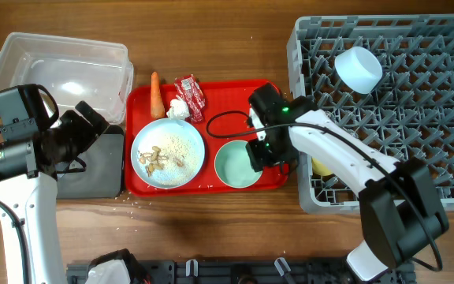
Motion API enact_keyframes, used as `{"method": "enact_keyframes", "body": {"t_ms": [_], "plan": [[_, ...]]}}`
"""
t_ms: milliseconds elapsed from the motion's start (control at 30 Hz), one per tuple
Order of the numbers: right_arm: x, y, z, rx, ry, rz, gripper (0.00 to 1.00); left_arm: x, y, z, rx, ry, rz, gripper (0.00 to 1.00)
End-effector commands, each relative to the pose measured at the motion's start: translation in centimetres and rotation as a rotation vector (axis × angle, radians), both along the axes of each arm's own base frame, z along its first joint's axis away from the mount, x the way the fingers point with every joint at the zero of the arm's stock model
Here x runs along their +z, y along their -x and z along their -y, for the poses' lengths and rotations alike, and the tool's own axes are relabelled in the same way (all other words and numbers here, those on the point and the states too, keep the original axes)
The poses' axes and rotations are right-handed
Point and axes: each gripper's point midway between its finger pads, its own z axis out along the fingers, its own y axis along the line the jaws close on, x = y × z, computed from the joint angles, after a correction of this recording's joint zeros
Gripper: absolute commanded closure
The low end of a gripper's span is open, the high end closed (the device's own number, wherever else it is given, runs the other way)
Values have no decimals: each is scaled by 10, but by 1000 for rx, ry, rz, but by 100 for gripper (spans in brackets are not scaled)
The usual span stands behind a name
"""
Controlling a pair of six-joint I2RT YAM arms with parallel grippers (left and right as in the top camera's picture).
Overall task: Sort waste into correct bins and load items into the dishwasher rack
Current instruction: 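Grasp the green saucer and place it in the dish rack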
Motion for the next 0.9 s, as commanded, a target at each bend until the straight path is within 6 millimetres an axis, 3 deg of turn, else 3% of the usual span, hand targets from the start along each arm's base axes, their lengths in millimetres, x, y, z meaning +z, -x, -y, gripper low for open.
{"method": "enact_keyframes", "body": {"t_ms": [0, 67, 100, 133, 200, 267, 367, 400, 433, 533, 600, 667, 733, 867], "plan": [[-15, -6, 0, -84, 35, -1, 59, 3, 0, -3, 14, -5, 8, 0], [-24, -16, 1, -135, 61, 27, 74, 3, 0, -3, 14, -5, 8, 0], [-27, -20, -1, -144, 53, 37, 90, 3, 0, -3, 14, -5, 8, 0], [-26, -23, -3, -146, 46, 47, 96, 3, 0, -3, 14, -5, 8, 0], [-15, -31, -7, -158, 27, 83, 96, 3, 0, -3, 14, -5, 8, 0], [6, -43, -12, -181, -6, 134, 96, 3, 0, -3, 14, -5, 8, 0], [68, -64, -14, -200, -62, 291, 96, 3, 0, -3, 14, -5, 8, 0], [99, -74, -2, -227, -38, 395, 96, 3, 0, -3, 14, -5, 8, 0], [127, -84, 16, -276, 7, 505, 96, 3, 0, -3, 14, -5, 8, 0], [201, -104, 101, -496, 248, 841, 96, 3, 0, -3, 14, -5, 8, 0], [244, -101, 162, -654, 476, 1023, 96, 3, 0, -3, 14, -5, 8, 0], [290, -85, 229, -850, 793, 1180, 96, 3, 0, -3, 14, -5, 8, 0], [308, -76, 268, -952, 995, 1212, 96, 3, 0, -3, 14, -5, 8, 0], [299, -101, 320, -920, 1232, 1083, 96, 3, 0, -3, 14, -5, 8, 0]]}}
